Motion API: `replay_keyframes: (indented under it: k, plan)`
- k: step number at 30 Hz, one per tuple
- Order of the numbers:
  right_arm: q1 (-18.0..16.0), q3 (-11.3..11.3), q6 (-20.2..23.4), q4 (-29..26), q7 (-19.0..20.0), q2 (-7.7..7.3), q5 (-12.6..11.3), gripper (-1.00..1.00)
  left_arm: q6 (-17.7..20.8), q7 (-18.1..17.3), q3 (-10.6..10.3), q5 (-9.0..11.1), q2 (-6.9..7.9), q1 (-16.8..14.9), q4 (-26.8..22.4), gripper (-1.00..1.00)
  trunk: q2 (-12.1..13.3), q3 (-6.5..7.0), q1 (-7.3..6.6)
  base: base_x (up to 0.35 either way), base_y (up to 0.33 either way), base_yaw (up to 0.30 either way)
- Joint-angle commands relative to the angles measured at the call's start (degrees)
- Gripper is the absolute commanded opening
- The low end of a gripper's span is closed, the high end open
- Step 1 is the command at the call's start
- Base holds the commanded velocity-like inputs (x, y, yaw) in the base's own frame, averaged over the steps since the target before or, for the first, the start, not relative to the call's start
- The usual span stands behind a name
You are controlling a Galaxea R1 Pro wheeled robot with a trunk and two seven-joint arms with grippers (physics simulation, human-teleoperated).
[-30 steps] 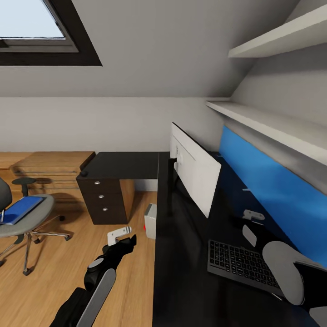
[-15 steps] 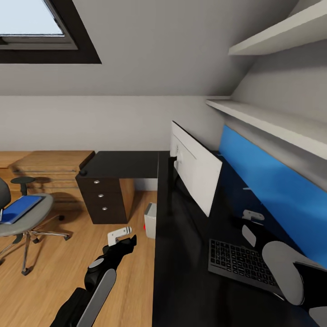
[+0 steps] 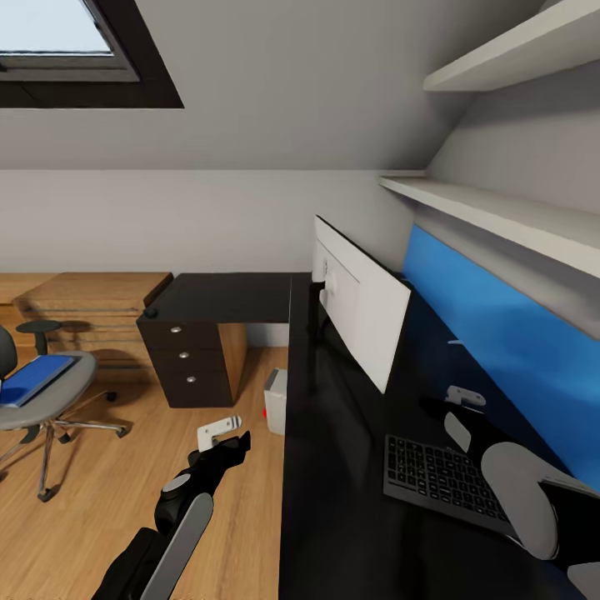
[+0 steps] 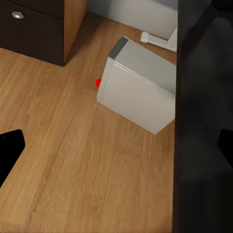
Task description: In the bedroom, organize the workspace by keeping the computer under the desk, ensuring the monitor is on the desk, placing the keyboard on the desk next to the monitor, placing the mouse on the desk next to the keyboard, moving the folder from the swivel chair onto the desk next to the mouse, stacking the notebook on top of the folder with the pen on top of the notebook, and positioning the swivel chair next to the desk.
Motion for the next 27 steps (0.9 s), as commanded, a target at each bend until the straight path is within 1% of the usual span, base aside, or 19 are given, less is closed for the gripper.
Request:
replay_keyframes:
  k: [1,3,11,18,27]
  plan:
    - [0.0,0.2,0.3,-0.1,-0.2,-0.02,-0.7,1.00,0.1,0.5,-0.1,0.5,0.01,0.0,-0.1,1.00,-0.5,-0.34,0.23,0.000,0.000,0.000]
    - [0.0,0.2,0.3,-0.1,-0.2,-0.02,-1.2,1.00,0.1,0.5,-0.1,0.5,0.01,-0.1,-0.1,1.00,-1.3,-0.85,0.67,0.000,0.000,0.000]
    - [0.0,0.2,0.3,-0.1,-0.2,-0.08,-1.5,1.00,0.1,0.7,-0.1,0.5,0.01,-0.1,-0.1,1.00,-4.5,-2.49,2.43,0.000,0.000,0.000]
    - [0.0,0.2,0.2,-0.1,-0.2,-0.09,-1.5,1.00,0.1,3.7,-0.1,0.8,0.01,-0.1,-0.1,1.00,-7.3,-3.77,3.96,0.000,0.000,0.000]
    - [0.0,0.2,0.3,-0.1,-0.2,-0.10,-1.4,1.00,0.1,5.0,-0.1,1.9,0.01,0.0,-0.1,1.00,-10.9,-5.39,5.94,-0.002,0.000,0.000]
